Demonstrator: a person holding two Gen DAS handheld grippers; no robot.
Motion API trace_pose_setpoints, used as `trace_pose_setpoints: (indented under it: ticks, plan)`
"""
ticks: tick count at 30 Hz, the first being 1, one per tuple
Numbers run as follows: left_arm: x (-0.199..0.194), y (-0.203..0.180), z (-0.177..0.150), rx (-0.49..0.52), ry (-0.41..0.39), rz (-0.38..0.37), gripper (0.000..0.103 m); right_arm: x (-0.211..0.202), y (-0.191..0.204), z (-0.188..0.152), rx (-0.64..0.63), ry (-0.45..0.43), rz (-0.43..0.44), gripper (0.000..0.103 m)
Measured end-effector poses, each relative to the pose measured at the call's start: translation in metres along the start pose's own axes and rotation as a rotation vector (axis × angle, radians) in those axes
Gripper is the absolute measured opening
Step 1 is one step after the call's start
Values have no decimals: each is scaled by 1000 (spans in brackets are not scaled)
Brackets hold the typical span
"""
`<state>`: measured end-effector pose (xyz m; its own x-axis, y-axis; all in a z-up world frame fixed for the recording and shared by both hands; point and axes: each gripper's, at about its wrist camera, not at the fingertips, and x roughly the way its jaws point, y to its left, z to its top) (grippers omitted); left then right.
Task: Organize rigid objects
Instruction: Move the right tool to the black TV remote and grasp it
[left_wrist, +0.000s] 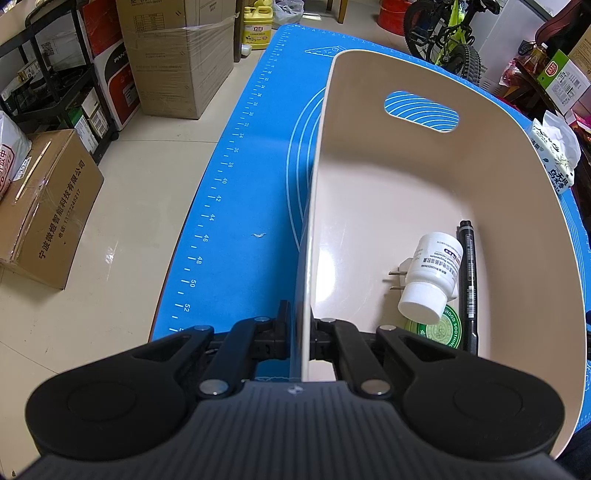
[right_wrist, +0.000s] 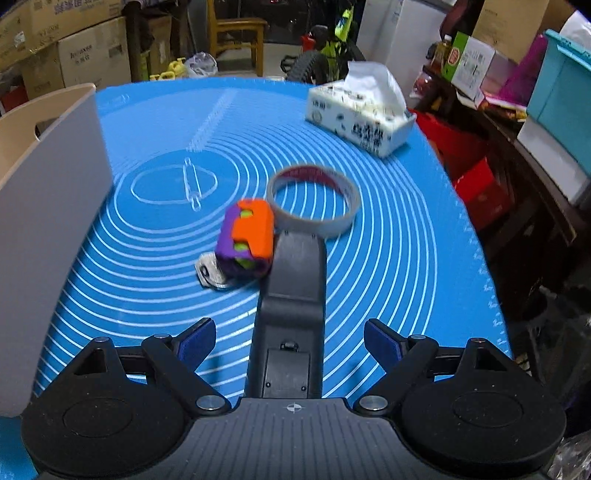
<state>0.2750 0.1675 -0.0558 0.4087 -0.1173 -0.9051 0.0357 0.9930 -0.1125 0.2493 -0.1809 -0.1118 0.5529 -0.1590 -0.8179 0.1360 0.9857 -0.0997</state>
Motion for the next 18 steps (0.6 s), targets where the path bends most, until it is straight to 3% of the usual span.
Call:
trace_pose_setpoints:
  ticks: [14,18]
  plan:
    - [0,0,0,0,0,1,6,23,-9,-2,47,-60,-13,88]
    - [0,0,0,0,0,0,6,23,-11,-4,57,-84,13,80]
